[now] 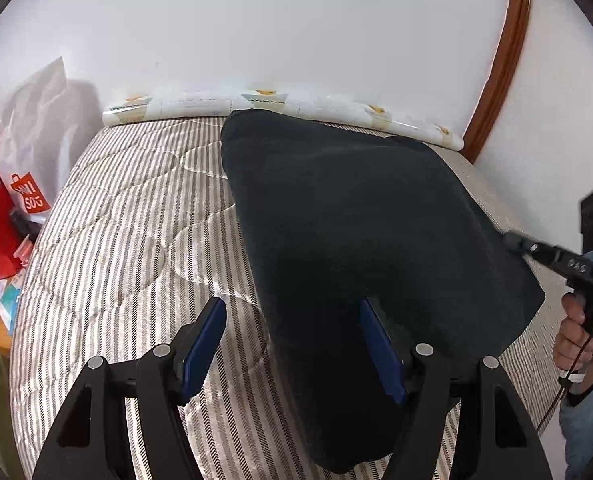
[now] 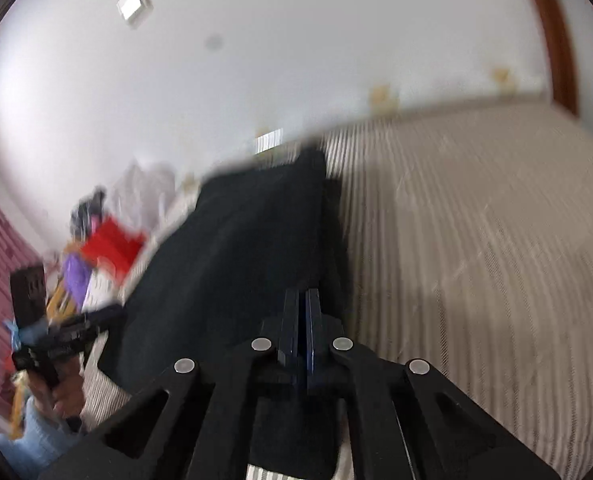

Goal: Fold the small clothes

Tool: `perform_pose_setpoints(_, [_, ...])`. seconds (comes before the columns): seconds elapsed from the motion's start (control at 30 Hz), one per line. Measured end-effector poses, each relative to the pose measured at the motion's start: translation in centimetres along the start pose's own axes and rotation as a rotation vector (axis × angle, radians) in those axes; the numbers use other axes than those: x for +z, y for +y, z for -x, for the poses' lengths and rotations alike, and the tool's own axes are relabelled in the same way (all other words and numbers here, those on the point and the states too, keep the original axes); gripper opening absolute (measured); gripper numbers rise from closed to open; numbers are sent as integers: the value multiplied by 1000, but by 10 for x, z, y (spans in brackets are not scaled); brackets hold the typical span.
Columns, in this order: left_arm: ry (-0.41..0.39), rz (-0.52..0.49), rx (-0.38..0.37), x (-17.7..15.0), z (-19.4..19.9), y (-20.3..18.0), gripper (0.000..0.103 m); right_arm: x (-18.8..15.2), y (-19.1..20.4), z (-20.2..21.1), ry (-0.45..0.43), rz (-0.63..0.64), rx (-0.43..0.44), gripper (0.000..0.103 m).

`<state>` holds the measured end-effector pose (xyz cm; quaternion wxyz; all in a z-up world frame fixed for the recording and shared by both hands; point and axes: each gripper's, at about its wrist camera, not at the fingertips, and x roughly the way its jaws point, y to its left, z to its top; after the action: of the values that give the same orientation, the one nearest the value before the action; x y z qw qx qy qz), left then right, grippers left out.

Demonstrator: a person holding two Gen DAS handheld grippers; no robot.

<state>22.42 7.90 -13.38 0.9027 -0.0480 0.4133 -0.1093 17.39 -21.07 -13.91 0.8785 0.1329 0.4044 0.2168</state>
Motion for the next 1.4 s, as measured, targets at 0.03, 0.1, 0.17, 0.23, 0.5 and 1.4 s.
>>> perform_pose_setpoints(0.03, [1, 3, -2, 0, 1, 0, 67, 0, -3, 4, -13, -15, 6, 2])
perform_pose_setpoints(0.1, [1, 0, 1, -2, 4, -1, 67, -3, -9, 5, -7, -50, 19, 2])
perform_pose_setpoints(0.17, [1, -4, 7, -4, 4, -2, 67, -6, -6, 1, 17, -19, -25, 2])
perform_pose_setpoints(0.23, [1, 0, 6, -7, 7, -2, 67, -8, -8, 2, 18, -23, -33, 2])
perform_pose_setpoints(0.5, [11, 13, 8, -20, 14, -2, 67, -5, 27, 16, -17, 88, -183, 7])
perform_pose_setpoints(1.4, [31, -6, 86, -46, 33, -24, 67, -52, 88, 2, 79, 302, -362, 31])
